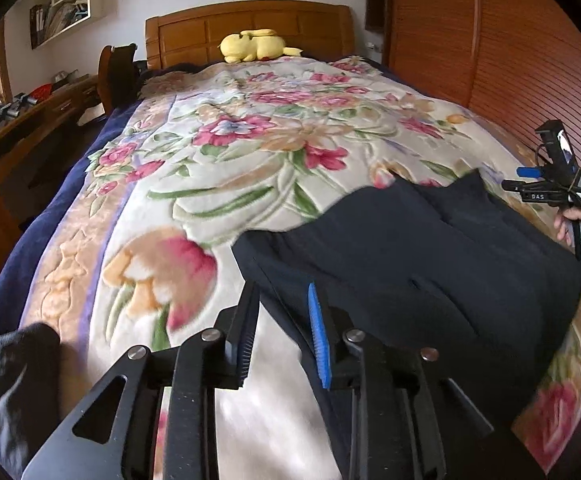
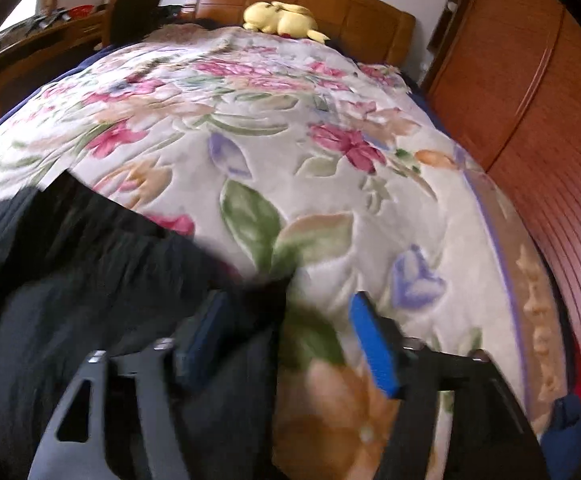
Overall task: Fold large clothes
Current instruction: 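Press the folded coat flat with both open tools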
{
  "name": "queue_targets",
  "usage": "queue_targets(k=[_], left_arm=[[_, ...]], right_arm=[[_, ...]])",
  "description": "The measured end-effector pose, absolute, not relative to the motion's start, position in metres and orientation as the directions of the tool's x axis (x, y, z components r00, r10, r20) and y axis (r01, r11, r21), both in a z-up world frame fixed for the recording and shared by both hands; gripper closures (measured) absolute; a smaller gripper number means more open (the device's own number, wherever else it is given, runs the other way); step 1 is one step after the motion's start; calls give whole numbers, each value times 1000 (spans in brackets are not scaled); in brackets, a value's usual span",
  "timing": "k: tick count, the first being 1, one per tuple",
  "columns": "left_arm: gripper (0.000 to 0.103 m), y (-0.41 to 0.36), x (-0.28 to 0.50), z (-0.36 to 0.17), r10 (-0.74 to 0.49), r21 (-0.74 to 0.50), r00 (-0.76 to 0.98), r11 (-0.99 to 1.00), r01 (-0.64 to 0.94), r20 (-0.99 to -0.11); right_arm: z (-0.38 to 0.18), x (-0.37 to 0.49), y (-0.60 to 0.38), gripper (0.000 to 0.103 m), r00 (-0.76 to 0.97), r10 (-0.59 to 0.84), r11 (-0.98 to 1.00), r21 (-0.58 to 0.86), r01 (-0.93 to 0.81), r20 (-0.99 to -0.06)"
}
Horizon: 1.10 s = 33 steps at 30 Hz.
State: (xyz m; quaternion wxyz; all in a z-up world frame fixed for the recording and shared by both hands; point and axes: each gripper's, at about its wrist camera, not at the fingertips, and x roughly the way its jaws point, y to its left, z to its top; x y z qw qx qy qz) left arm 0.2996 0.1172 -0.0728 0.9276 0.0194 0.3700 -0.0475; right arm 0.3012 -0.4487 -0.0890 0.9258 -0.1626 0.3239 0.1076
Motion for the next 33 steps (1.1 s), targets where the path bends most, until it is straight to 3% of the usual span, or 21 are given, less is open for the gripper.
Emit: queue_targets(k=[15,33], left_arm=[[75,93,194,-102,-141,-62,692,989,137,-709],[74,91,188,-153,-109,-63,666,994,93,-738]], right_arm=[[-115,143,-522,28,713,276,918,-44,-395,-645],[-149,142,-522,22,701,262,920,-47,-389,-663]])
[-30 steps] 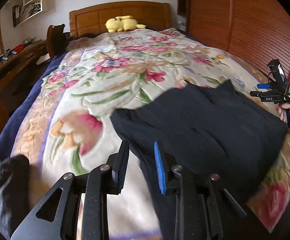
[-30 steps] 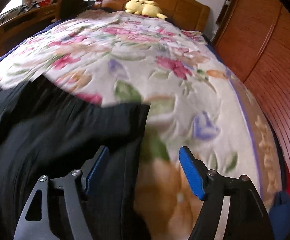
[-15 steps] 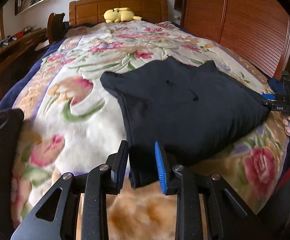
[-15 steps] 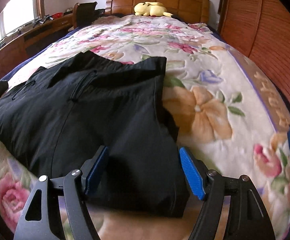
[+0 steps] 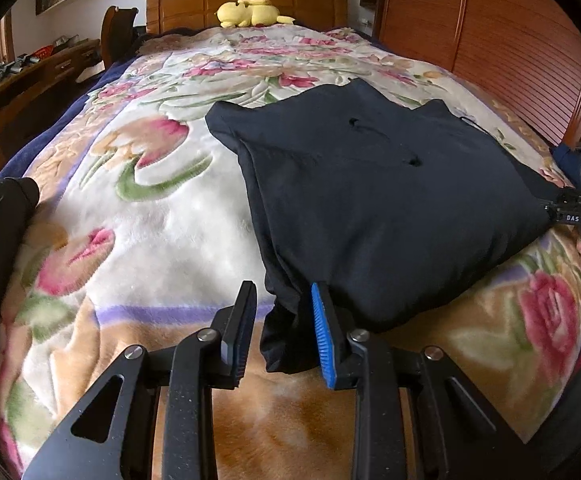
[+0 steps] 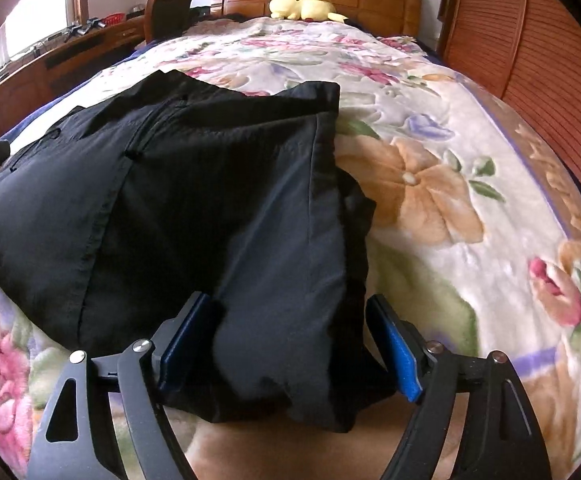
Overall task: Fold large clothes
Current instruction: 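Press the folded coat flat with both open tools, then close both tools on the edge of the folded coat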
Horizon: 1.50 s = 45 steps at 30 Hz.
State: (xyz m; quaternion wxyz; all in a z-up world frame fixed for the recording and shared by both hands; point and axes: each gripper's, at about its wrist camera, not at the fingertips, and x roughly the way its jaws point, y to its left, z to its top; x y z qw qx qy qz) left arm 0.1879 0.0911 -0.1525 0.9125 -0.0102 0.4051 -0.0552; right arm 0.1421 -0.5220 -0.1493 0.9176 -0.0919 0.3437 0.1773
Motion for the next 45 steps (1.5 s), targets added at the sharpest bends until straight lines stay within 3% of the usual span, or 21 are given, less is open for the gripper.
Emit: queue_targets(k=[8,15,25,27,30,33,35,37,45], left_arm=[[74,89,180,-162,-92,-56,710,996,74,-699],[74,92,183,-165,-127,-96,688,992,83,-714],[74,82,183,-162,-76,-34,682,997,75,-727],[86,78,185,-161,-89,-24,672,994,105,-735],[94,81,185,-157,-112,-45,672,992,115,-732],[95,87,182,-151,-130,-68,684,991,117,-718],[96,92,180,-144,-139,-84,697,990,113,-703],[96,94,177,-136,-142,-91,713,990,109,-687],[97,94,152,-106,-167,-98,753,986,136,-636]], right_arm=[[-155,139,-517,21,708,253,922,-58,-383,-659],[-155,140,-520,21,699,268,921,-37,-389,-663],[-156,143,-521,21,687,286,918,-16,-397,-668],[-156,145,-522,21,675,298,916,4,-400,-676],[-156,147,-527,22,631,334,910,65,-410,-700],[-153,145,-531,44,595,386,891,117,-439,-705],[-147,138,-532,70,603,397,882,106,-458,-692],[-139,128,-531,80,628,398,878,81,-471,-668],[-114,81,-543,85,688,409,874,41,-484,-600]])
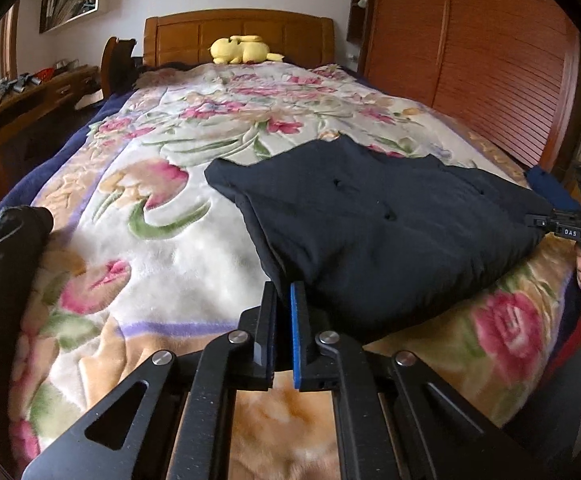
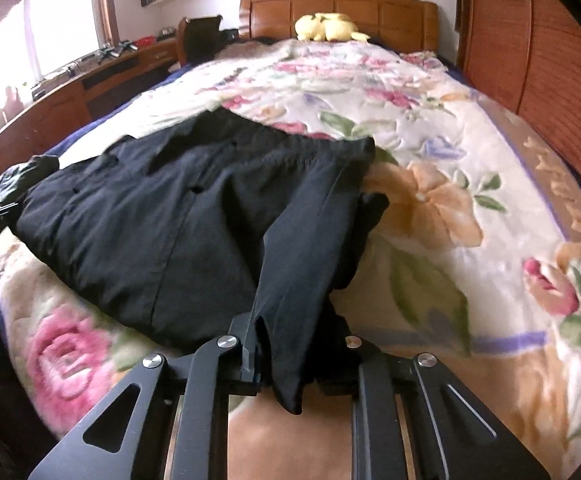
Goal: Fold large clothes
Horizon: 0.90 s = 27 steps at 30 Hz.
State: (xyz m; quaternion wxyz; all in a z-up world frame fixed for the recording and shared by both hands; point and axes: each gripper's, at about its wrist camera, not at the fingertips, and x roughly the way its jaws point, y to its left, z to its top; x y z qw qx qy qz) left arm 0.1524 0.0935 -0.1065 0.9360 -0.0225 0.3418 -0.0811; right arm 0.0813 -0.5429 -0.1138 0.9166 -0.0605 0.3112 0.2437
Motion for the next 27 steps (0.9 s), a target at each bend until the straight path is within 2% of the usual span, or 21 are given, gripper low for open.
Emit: queue_targets(k=[7,12,15,17,19,22,27], left_arm=[[97,88,101,-96,-204,-125,762,979,161,-615],[97,78,85,-115,-156,-79,740,987,139,-654],[97,78,88,-122,-139,-84,734,990,111,-665],[97,82,89,-124,-158,-118,730,987,106,-665],[97,85,90,-127,-175,-141,723,984,107,-669],[97,87,91,-134,-188,-151,710,982,115,-679],[97,87,90,-139,-199,-170,710,979,113,-675]], right_arm=[[-107,32,-561,85,680,428,862,43,-505,-595],[-111,33,-562,79,661,401,868,33,-495,-635],[-102,46,-558,58,666,378,878,23,-477,-643],[-91,46,-560,41,686,364,892,23,-452,-630],[-82,49,-563,32,720,330,912,10,-409,-610],[-70,49,-551,31,753,315,920,-8,-392,-578],[-61,46,-494,31,716,422,861,-3,-509,-555]])
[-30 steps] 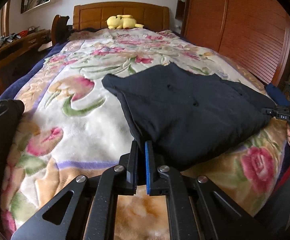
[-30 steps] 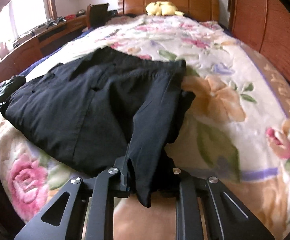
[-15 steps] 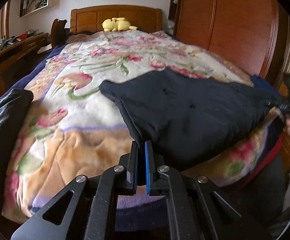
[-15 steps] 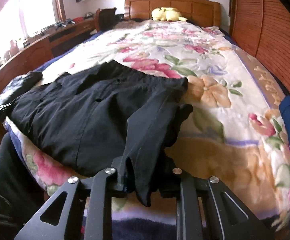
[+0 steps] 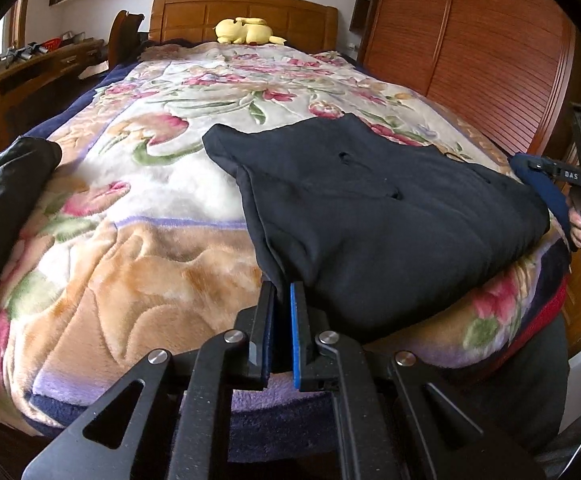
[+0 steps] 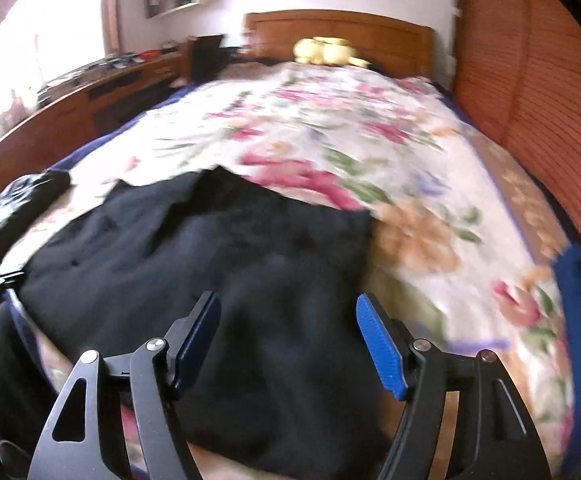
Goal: Fold large clothes
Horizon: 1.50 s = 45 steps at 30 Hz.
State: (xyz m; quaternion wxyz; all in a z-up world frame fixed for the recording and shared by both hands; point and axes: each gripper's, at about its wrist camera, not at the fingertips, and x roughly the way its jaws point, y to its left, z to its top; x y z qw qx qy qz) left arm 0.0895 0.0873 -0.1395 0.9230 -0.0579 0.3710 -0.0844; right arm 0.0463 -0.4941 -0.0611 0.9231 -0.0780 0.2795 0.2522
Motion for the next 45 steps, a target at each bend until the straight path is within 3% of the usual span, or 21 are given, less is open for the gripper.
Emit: queue_targets(k=[4,13,16,34,45], left_arm=[[97,87,88,-141,-201,-171,709,979,115,-676],[97,87,87,-143,-211,-182,710,976,119,-672],[97,85,86,-143,-218,-189,710,975,120,-670],[90,80,89,-144,-170,-158,681,984,80,-713],[88,84,72,-148,-160,-164,672,985,57,-724]], right_arm=[[-69,56,-437,31,658,498,800,8,-599,-565],[-125,120,-382,31,602,468,795,10,-607,-647],[-147,129,-386,31,607,516,794,71,-604,-605],[-142,112,-393,31,648,493,804,20,-594,-581],[-114,31,-423,31,707,462,831,-18,-557,-536]])
